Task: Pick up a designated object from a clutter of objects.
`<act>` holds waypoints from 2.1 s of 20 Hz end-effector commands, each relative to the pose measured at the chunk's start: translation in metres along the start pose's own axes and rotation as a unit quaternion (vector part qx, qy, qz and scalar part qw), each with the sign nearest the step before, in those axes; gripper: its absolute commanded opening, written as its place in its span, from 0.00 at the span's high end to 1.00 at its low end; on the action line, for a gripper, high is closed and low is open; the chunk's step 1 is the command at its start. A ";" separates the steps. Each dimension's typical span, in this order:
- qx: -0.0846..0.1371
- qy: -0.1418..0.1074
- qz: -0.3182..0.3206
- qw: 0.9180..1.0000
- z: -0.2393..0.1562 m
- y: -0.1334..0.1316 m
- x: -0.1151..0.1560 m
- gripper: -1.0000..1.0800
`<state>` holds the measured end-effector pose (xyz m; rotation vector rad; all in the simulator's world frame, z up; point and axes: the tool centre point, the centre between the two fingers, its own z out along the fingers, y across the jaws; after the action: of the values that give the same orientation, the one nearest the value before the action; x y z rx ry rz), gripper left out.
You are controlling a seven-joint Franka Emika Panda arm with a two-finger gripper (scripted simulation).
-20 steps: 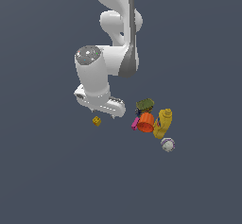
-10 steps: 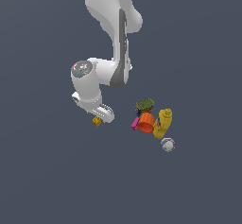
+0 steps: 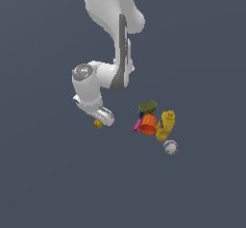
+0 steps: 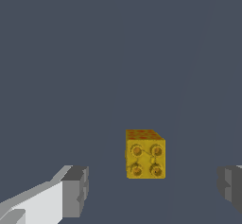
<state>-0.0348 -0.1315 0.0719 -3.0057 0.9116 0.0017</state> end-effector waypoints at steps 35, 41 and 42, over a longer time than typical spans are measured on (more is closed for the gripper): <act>0.000 0.000 0.002 1.000 0.036 -0.009 -0.007 1.00; 0.000 0.000 0.002 1.000 0.007 -0.028 -0.021 1.00; 0.000 0.000 0.002 1.000 0.001 -0.032 -0.024 1.00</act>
<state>-0.0371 -0.0990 0.0621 -3.0034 0.9186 0.0021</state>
